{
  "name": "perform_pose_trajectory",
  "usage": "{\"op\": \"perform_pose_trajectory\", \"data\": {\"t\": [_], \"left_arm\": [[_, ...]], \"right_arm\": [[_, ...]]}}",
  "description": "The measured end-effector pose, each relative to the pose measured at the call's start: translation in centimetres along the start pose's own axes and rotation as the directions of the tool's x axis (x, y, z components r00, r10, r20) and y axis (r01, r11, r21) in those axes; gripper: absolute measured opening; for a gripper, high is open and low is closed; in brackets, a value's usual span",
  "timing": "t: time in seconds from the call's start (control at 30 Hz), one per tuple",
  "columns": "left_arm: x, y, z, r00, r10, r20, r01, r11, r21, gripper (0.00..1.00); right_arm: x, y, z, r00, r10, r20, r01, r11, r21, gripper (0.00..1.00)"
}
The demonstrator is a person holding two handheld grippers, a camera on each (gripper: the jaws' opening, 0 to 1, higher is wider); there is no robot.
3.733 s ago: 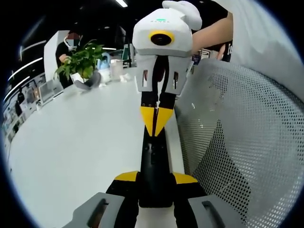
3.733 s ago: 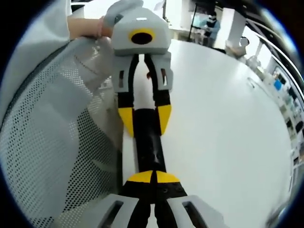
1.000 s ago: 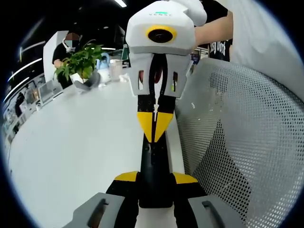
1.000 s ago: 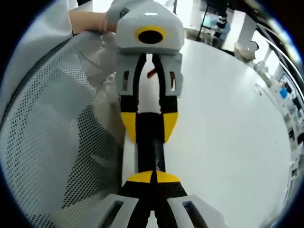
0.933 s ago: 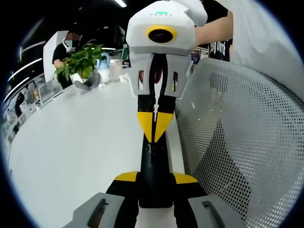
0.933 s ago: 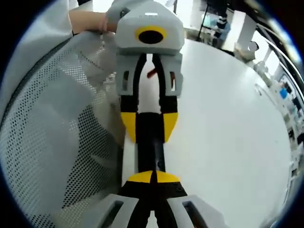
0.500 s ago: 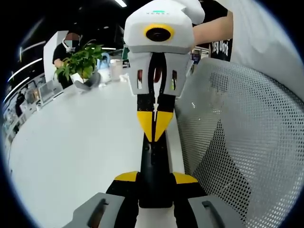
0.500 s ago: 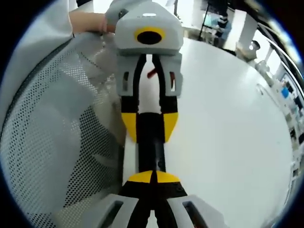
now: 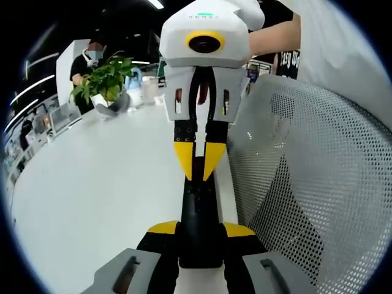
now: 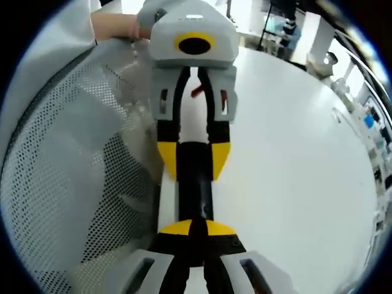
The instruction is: Press the specified remote control buttons in sequence, fully releasing each button before pressing the next.
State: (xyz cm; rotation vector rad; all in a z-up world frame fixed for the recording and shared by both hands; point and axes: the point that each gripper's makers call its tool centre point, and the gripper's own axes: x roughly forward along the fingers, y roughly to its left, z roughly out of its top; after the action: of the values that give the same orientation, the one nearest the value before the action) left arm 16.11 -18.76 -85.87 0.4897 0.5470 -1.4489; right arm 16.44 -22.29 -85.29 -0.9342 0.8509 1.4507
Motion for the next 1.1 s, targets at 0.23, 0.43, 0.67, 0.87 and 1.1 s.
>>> {"op": "perform_pose_trajectory", "data": {"t": [0.23, 0.43, 0.67, 0.87, 1.1], "left_arm": [[0.02, 0.00, 0.00, 1.000, 0.000, 0.000, 0.000, 1.000, 0.000, 0.26], [0.04, 0.00, -0.01, 1.000, 0.000, 0.001, 0.000, 1.000, 0.000, 0.26], [0.05, 0.01, -0.01, 1.000, -0.004, 0.003, 0.004, 1.000, 0.001, 0.26], [0.07, 0.00, -0.01, 1.000, -0.008, 0.003, 0.008, 1.000, 0.003, 0.26], [0.06, 0.00, -0.01, 1.000, -0.006, 0.003, 0.006, 1.000, 0.004, 0.26]], "right_arm": [[0.05, 0.14, 0.04, 1.000, 0.008, -0.010, -0.008, 1.000, -0.004, 0.03], [0.17, 0.15, 0.01, 0.999, -0.004, -0.035, 0.002, 0.999, -0.045, 0.02], [0.31, 0.00, 0.02, 0.999, 0.012, -0.053, -0.012, 1.000, -0.001, 0.03], [0.46, -0.02, -0.02, 0.996, 0.022, -0.090, -0.024, 1.000, -0.011, 0.03], [0.22, -0.03, -0.04, 0.999, 0.029, -0.028, -0.028, 0.998, 0.054, 0.03]]}}
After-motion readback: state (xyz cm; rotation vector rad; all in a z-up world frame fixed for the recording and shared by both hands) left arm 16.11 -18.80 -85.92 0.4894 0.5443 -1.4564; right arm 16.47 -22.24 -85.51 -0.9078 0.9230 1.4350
